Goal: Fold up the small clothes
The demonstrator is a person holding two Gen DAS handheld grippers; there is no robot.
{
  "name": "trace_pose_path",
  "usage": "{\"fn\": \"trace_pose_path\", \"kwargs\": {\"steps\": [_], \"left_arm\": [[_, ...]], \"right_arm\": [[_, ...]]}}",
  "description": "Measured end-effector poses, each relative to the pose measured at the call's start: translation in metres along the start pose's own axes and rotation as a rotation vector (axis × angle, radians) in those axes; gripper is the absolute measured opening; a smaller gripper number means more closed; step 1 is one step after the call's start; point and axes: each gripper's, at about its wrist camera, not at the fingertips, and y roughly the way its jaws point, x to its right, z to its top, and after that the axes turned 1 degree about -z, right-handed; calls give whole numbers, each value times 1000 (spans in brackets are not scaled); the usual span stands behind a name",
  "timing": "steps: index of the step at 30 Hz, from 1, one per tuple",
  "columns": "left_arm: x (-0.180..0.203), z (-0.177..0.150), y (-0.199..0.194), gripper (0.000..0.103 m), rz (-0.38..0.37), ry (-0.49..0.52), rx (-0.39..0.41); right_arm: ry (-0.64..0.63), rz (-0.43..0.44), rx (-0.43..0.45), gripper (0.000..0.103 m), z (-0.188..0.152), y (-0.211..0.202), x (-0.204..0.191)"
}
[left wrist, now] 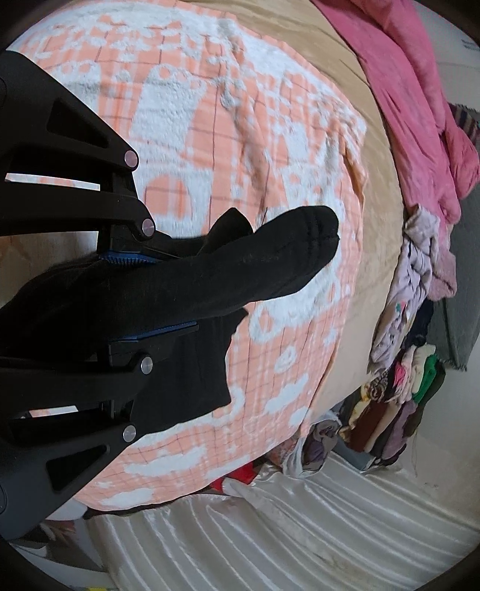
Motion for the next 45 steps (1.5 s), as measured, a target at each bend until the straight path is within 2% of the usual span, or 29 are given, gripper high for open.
{"fn": "trace_pose_path", "kwargs": {"steps": [17, 41, 43, 45], "left_arm": [[61, -6, 46, 19, 14, 88, -70], [104, -20, 114, 24, 24, 148, -155], [106, -22, 118, 27, 26, 156, -161], [106, -22, 119, 36, 12, 157, -161]], "right_arm": [[108, -58, -4, 8, -17, -15, 46], [218, -127, -65, 8, -38, -15, 98], [233, -119, -69, 8, -40, -14, 101], [250, -114, -76, 8, -42, -13, 104]]}}
